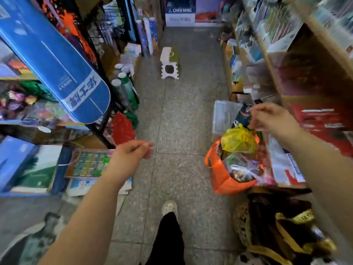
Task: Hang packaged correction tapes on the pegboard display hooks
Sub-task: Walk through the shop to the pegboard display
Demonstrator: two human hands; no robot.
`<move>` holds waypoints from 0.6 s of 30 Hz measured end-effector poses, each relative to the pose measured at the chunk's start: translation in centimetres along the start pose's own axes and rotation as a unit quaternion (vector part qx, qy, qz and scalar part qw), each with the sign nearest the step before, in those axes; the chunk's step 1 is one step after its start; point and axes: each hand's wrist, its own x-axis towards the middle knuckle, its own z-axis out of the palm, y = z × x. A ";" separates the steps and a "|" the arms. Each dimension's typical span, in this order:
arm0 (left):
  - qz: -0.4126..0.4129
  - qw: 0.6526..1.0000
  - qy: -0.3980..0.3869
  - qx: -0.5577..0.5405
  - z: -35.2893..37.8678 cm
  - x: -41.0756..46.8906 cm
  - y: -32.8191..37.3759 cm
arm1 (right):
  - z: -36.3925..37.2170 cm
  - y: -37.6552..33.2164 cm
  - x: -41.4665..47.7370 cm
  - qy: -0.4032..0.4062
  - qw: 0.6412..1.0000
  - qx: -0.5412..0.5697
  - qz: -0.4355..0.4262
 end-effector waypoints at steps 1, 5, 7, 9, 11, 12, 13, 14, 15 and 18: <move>0.006 1.000 -0.001 -0.005 -0.3 1.8 0.5 | 0.7 -0.8 1.4 0.007 1.000 -0.011 -0.003; -0.006 1.000 -0.013 0.010 -1.4 8.5 2.5 | 3.4 -3.6 6.7 -0.002 1.000 -0.005 0.030; -0.014 0.999 -0.021 0.025 -2.0 11.9 3.3 | 4.1 -4.5 9.2 -0.003 1.000 0.011 0.029; -0.019 0.999 -0.031 0.024 -2.2 14.9 4.2 | 4.8 -5.3 11.6 -0.004 0.999 0.013 0.035; -0.022 0.999 -0.042 0.023 -1.8 17.4 5.1 | 4.9 -5.9 14.1 -0.007 0.999 0.017 0.041; -0.023 0.998 -0.049 0.027 -1.5 18.7 5.6 | 4.9 -6.1 15.4 -0.003 0.999 0.021 0.041; -0.025 0.998 -0.057 0.033 -1.2 20.0 6.1 | 4.8 -6.4 16.8 0.000 0.999 0.028 0.044; -0.026 0.997 -0.061 0.038 -0.8 21.6 6.7 | 4.8 -6.8 18.3 0.007 0.998 0.035 0.046; -0.027 0.997 -0.062 0.041 -0.6 23.4 7.1 | 4.7 -7.2 19.9 0.013 0.998 0.041 0.049; -0.018 0.998 -0.054 0.040 0.5 28.8 8.4 | 4.2 -8.3 25.1 0.020 0.997 0.058 0.054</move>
